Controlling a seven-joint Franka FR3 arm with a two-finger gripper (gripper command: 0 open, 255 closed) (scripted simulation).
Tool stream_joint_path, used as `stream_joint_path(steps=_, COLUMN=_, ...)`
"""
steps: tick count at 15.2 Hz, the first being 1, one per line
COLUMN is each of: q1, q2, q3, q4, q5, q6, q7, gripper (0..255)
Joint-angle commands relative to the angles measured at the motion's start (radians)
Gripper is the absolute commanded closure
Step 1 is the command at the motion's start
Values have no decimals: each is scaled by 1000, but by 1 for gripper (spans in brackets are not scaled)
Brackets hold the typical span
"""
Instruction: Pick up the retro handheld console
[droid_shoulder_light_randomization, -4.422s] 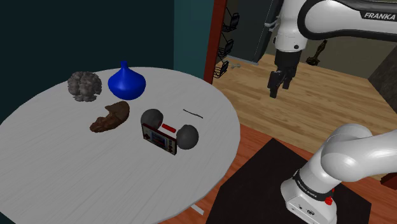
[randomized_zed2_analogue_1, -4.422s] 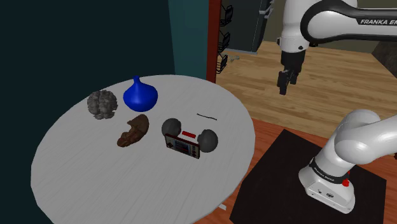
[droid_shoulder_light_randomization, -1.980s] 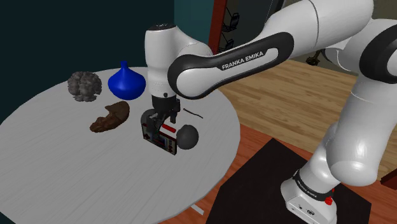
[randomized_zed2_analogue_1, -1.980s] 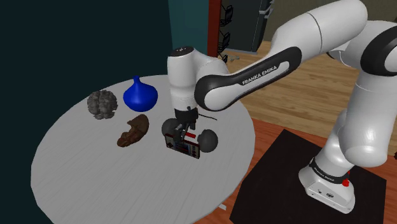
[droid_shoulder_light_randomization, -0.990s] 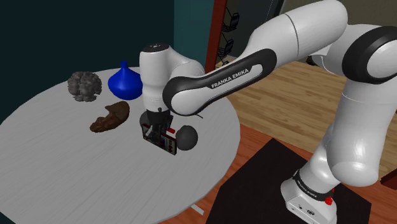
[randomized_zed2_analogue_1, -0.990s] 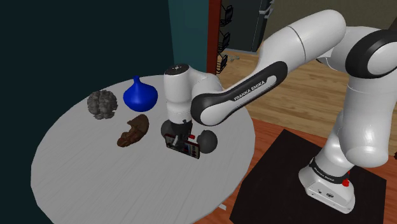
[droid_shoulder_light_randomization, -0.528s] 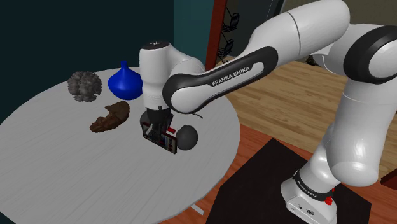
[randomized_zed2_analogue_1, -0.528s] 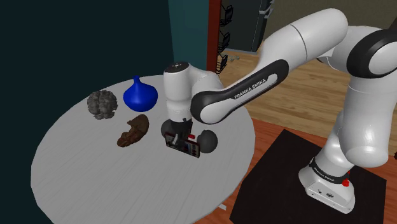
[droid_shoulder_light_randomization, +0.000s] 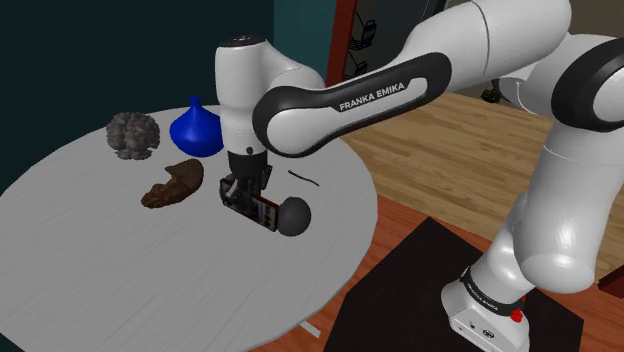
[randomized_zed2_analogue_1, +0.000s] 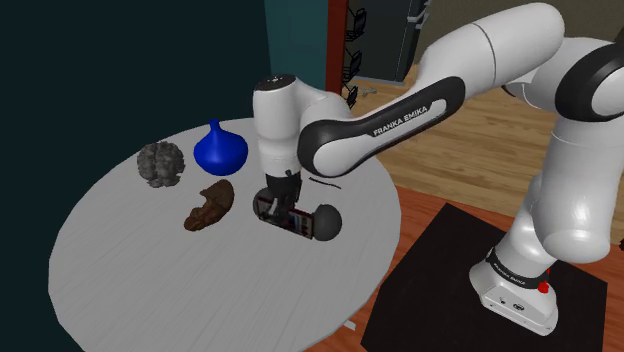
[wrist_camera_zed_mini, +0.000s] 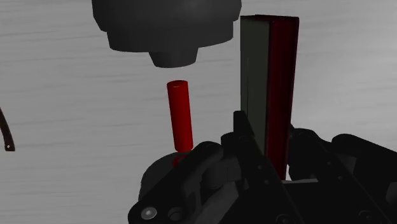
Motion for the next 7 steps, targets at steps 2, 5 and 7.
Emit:
stream_joint_path(steps=2, q1=-1, q2=-13, q3=3, q4=25, q5=8, q6=-36, q7=-5, gripper=255)
stream_joint_path(steps=5, q1=-2, q2=-22, q3=4, q4=54, q5=13, q6=-74, q7=-8, gripper=255)
stream_joint_path(steps=7, q1=-2, q2=-22, q3=5, q4=56, q5=13, q6=-76, q7=-8, gripper=255)
